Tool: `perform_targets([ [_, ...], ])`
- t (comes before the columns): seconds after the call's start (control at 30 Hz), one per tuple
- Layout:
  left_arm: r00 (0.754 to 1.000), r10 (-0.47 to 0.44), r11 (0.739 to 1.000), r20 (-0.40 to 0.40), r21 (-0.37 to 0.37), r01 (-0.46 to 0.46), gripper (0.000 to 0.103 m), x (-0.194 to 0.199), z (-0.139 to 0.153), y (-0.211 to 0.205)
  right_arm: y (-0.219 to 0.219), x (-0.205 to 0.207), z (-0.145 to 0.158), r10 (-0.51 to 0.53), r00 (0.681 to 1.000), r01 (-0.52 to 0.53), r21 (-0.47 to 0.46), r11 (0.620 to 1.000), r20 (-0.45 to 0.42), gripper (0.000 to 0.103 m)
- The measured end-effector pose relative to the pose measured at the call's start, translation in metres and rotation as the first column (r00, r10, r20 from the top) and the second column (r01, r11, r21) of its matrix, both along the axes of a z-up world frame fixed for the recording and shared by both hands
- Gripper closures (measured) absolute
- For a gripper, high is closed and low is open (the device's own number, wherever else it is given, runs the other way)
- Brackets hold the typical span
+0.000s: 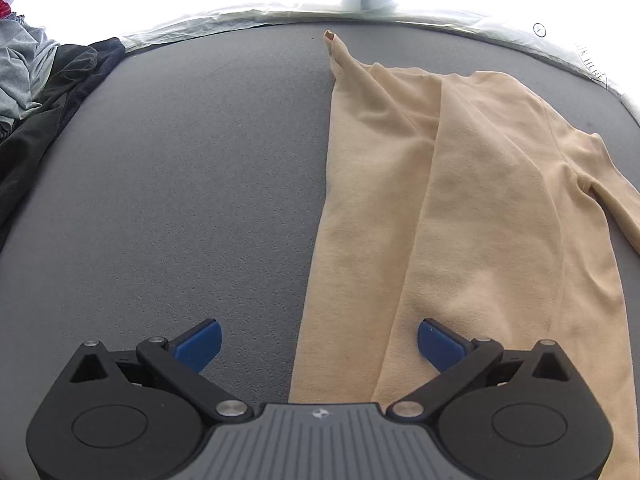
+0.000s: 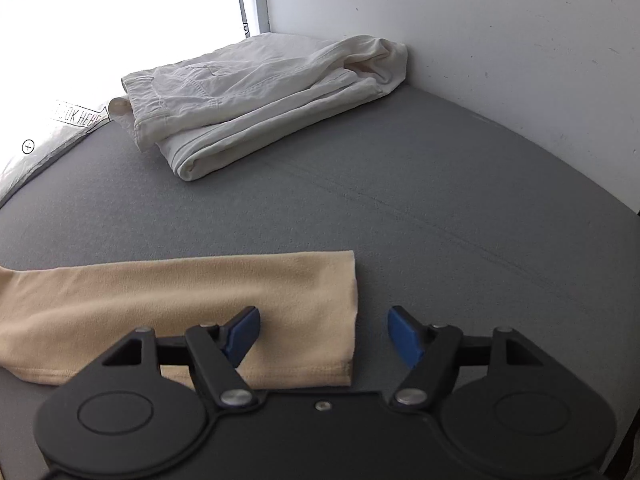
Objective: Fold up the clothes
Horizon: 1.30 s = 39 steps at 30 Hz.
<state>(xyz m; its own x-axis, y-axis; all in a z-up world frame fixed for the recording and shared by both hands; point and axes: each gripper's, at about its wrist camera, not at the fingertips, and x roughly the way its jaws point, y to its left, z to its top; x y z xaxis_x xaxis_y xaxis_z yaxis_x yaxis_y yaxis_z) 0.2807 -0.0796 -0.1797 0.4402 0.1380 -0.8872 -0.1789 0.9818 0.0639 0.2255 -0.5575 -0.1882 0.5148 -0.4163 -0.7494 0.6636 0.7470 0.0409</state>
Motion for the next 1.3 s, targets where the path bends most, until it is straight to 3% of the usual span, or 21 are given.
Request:
perform_targets([
  [0.1,1.0,0.026,0.998,0.012,-0.05,-0.025,0.0,-0.002,-0.003,0.006,-0.003,0.003,-0.002,0.032,0.999,-0.032,-0.022,0.999,0.004,0.037],
  [0.17,0.999,0.049,0.994,0.018,-0.095,-0.048,0.0,-0.003,-0.006,0.012,-0.003,0.004,-0.002,0.066,0.998,-0.065,-0.027,0.998,0.023,0.057],
  [0.2,0.998,0.056,0.993,0.027,-0.103,-0.053,0.0,-0.004,-0.006,0.012,-0.003,0.006,-0.001,0.077,0.997,-0.077,-0.025,0.997,0.03,0.061],
  [0.27,0.998,0.051,0.995,0.038,-0.092,-0.048,0.0,-0.005,-0.006,0.01,-0.002,0.01,0.0,0.089,0.995,-0.089,-0.013,0.996,0.045,0.081],
  [0.3,0.997,0.057,0.994,0.044,-0.092,-0.052,0.0,-0.006,-0.007,0.01,-0.002,0.013,0.001,0.093,0.994,-0.093,-0.005,0.996,0.052,0.082],
  [0.4,0.996,0.061,0.995,0.061,-0.088,-0.055,0.0,-0.008,-0.007,0.009,-0.01,0.013,0.003,0.071,0.991,-0.081,0.081,0.993,0.117,0.096],
  [0.47,0.996,0.061,0.995,0.069,-0.088,-0.055,0.0,-0.01,-0.007,0.01,-0.021,0.007,0.002,0.01,0.98,-0.054,0.218,0.974,0.198,0.097],
  [0.5,0.995,0.061,0.995,0.073,-0.088,-0.055,0.0,-0.01,-0.007,0.01,-0.025,0.004,-0.003,-0.047,0.968,-0.035,0.316,0.948,0.247,0.097],
  [0.57,0.995,0.061,0.995,0.084,-0.086,-0.054,0.0,-0.012,-0.007,0.009,-0.031,-0.005,-0.019,-0.214,0.918,-0.006,0.548,0.836,0.335,0.097],
  [0.63,0.994,0.06,0.995,0.092,-0.085,-0.052,0.0,-0.013,-0.007,0.009,-0.037,-0.013,-0.036,-0.391,0.843,-0.018,0.745,0.667,0.37,0.098],
  [0.7,0.994,0.057,0.995,0.097,-0.084,-0.049,0.0,-0.014,-0.007,0.01,-0.031,-0.016,-0.054,-0.529,0.774,-0.051,0.867,0.495,0.347,0.098],
  [0.73,0.994,0.057,0.995,0.097,-0.085,-0.049,0.0,-0.013,-0.007,0.01,-0.023,-0.013,-0.06,-0.552,0.765,-0.076,0.898,0.433,0.331,0.098],
  [0.8,0.994,0.055,0.995,0.095,-0.086,-0.047,0.0,-0.013,-0.007,0.011,-0.001,0.003,-0.062,-0.508,0.797,-0.142,0.919,0.367,0.326,0.098],
  [0.93,0.994,0.055,0.995,0.098,-0.085,-0.047,0.0,-0.013,-0.006,0.011,0.057,0.042,-0.046,-0.31,0.873,-0.303,0.917,0.259,0.376,0.098],
  [1.03,0.993,0.053,0.995,0.105,-0.084,-0.044,0.0,-0.014,-0.007,0.011,0.104,0.071,-0.029,-0.111,0.895,-0.403,0.89,0.214,0.432,0.095],
  [1.07,0.993,0.051,0.996,0.108,-0.084,-0.042,0.0,-0.014,-0.007,0.011,0.117,0.079,-0.022,-0.042,0.892,-0.43,0.875,0.223,0.449,0.093],
  [1.1,0.993,0.049,0.996,0.11,-0.085,-0.04,0.0,-0.015,-0.007,0.011,0.124,0.084,-0.015,0.024,0.887,-0.452,0.855,0.256,0.462,0.09],
  [1.17,0.992,0.048,0.996,0.113,-0.085,-0.038,0.0,-0.016,-0.007,0.011,0.137,0.092,-0.001,0.141,0.871,-0.489,0.81,0.324,0.47,0.062],
  [1.23,0.992,0.047,0.996,0.115,-0.085,-0.038,0.0,-0.016,-0.007,0.01,0.138,0.091,0.008,0.222,0.865,-0.5,0.752,0.429,0.449,0.053],
  [1.3,0.992,0.049,0.996,0.114,-0.084,-0.04,0.0,-0.016,-0.007,0.01,0.136,0.089,0.018,0.333,0.854,-0.519,0.638,0.569,0.398,0.049],
])
